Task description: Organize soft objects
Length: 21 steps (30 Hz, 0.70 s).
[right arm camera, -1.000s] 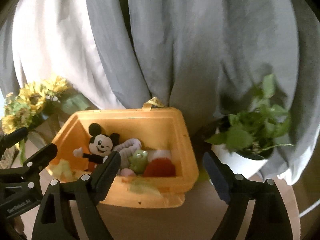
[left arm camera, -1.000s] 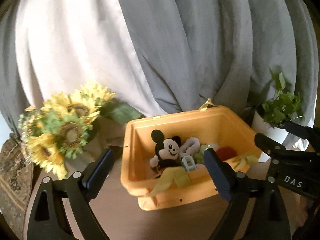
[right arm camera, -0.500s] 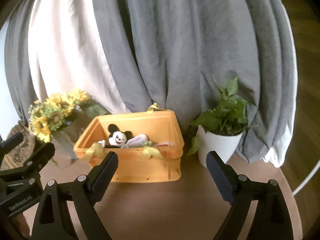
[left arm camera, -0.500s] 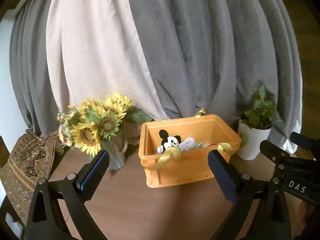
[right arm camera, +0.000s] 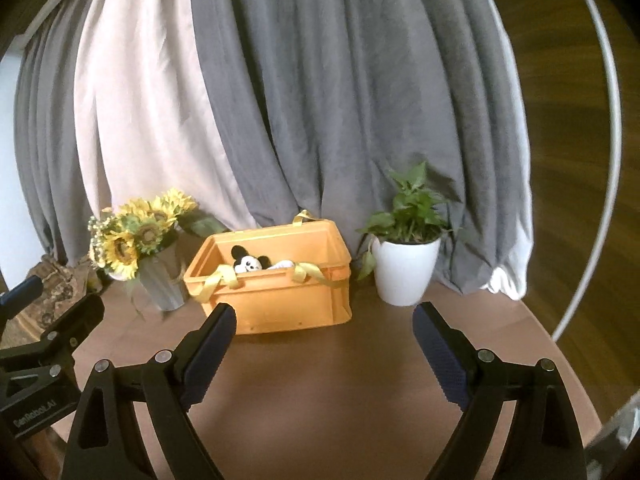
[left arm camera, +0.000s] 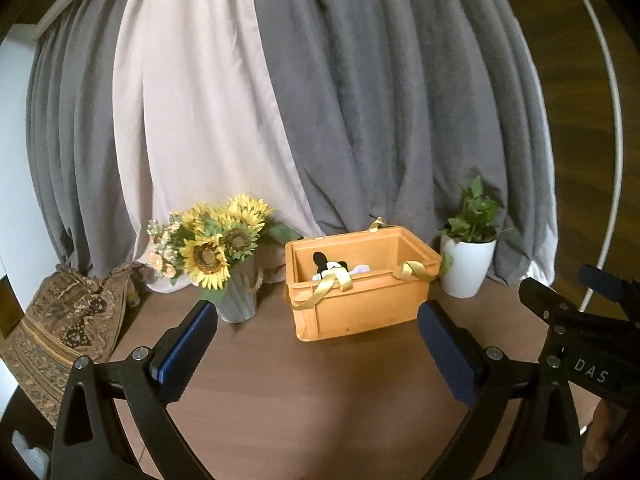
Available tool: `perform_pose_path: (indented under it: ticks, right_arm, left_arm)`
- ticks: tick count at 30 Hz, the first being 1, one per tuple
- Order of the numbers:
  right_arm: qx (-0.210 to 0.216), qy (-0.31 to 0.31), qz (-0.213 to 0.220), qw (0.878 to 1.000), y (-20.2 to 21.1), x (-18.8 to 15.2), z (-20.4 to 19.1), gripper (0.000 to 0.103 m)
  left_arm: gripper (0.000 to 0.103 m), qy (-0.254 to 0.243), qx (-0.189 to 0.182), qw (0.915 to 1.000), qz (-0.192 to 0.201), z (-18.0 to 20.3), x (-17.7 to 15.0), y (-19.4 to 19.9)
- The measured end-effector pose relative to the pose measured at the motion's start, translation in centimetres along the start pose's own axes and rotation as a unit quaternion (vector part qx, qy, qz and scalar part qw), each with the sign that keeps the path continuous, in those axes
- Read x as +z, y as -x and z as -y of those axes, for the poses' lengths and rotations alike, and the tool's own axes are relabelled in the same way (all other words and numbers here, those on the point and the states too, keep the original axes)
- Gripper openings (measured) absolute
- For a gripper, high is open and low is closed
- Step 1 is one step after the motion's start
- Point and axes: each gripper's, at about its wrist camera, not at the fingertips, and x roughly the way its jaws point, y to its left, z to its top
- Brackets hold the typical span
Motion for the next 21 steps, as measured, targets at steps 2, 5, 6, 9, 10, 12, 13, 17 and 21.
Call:
perform_pose_path:
  ticks: [2, 5, 6, 9, 10, 12, 13, 17, 21]
  right_arm:
    - [-0.007, -0.002, 0.005, 1.000, 1.7, -0.7, -0.3, 0.093]
    - [-0.013, -0.004, 0.007, 1.000, 4.5, -1.5, -0.7, 0.093]
    - [-0.017, -0.002, 0.009, 1.000, 5.5, -1.8, -0.9, 0.093]
    - [-0.021, 0.000, 0.011, 1.000, 7.6, -2.3, -1.4, 0.093]
    - [-0.022, -0.002, 0.013, 1.000, 8.3, -2.5, -1.5, 0.093]
    - [-0.023, -0.004, 0.012, 1.000, 9.4, -2.8, -1.8, 0.093]
    - [-0.023, -0.004, 0.012, 1.000, 9.8, -3.0, -1.9, 0.093]
    - [-0.021, -0.006, 0.010, 1.000, 11.0, -3.4, -2.2, 0.093]
    - [-0.020, -0.007, 0.009, 1.000, 11.9, -3.7, -2.2, 0.093]
  left_arm:
    - [0.103, 0.000, -0.007, 1.0000, -0.003, -0.5, -0.5, 1.5]
    - [0.103, 0.003, -0.013, 0.9999, -0.001, -1.3, -1.1, 4.1]
    - [0.103, 0.003, -0.014, 0.9999, -0.001, -1.5, -1.3, 4.8]
    - [0.103, 0.001, -0.015, 0.9999, 0.000, -2.2, -1.7, 6.6]
    - [0.103, -0.001, -0.014, 0.9999, 0.002, -2.4, -1.9, 7.3]
    - [0.103, -0.002, -0.013, 0.9999, 0.004, -2.7, -2.1, 8.3]
    - [0.103, -0.002, -0.014, 0.9999, 0.005, -2.7, -2.1, 8.6]
    - [0.103, 0.000, -0.014, 0.9999, 0.008, -3.0, -2.3, 9.7]
    - [0.103, 0.004, -0.019, 0.9998, 0.009, -2.9, -2.5, 10.4]
